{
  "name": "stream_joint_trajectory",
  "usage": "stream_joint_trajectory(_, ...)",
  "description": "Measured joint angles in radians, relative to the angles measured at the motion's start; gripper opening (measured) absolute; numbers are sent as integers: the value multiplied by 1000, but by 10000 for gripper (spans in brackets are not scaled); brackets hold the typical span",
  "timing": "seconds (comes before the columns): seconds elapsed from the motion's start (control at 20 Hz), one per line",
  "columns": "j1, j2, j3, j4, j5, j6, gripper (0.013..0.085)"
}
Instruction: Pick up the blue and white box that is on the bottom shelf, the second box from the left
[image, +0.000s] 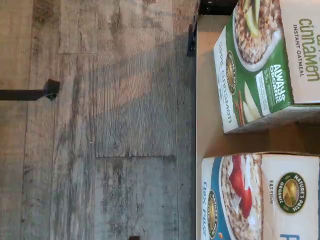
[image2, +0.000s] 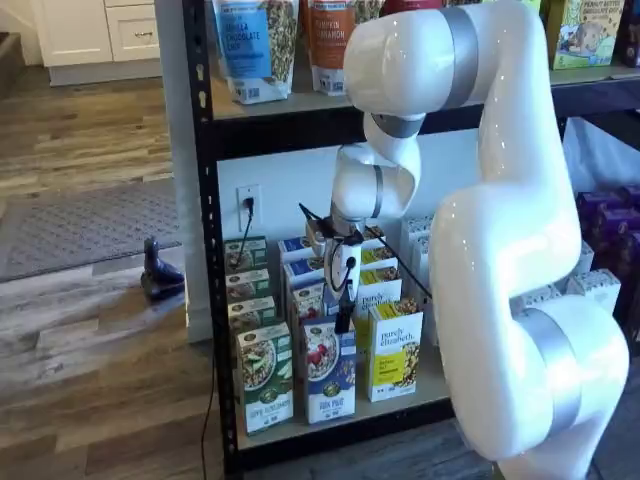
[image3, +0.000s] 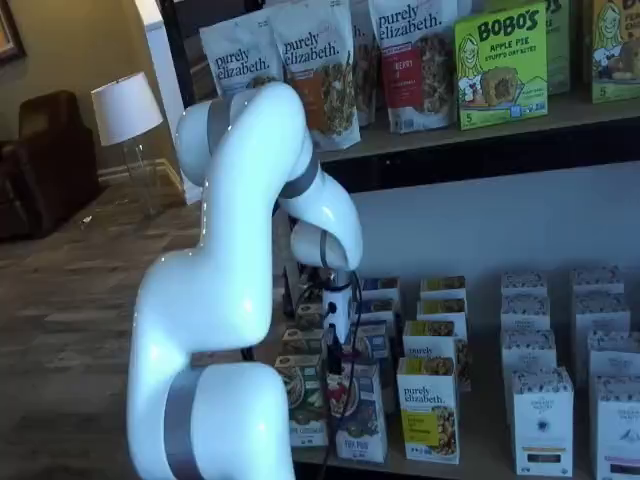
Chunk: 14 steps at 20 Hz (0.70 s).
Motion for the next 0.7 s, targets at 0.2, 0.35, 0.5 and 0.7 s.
stream_joint_trajectory(0.2,1,11,-9,-14,-6,12,850)
stream_joint_trajectory(0.35,3,21,-14,-9,-14,9,850)
stream_joint_trajectory(0.5,4,30,-15,1,-35,1,850)
stream_joint_trajectory(0.7,4,50,-28,-10,-46,9,850)
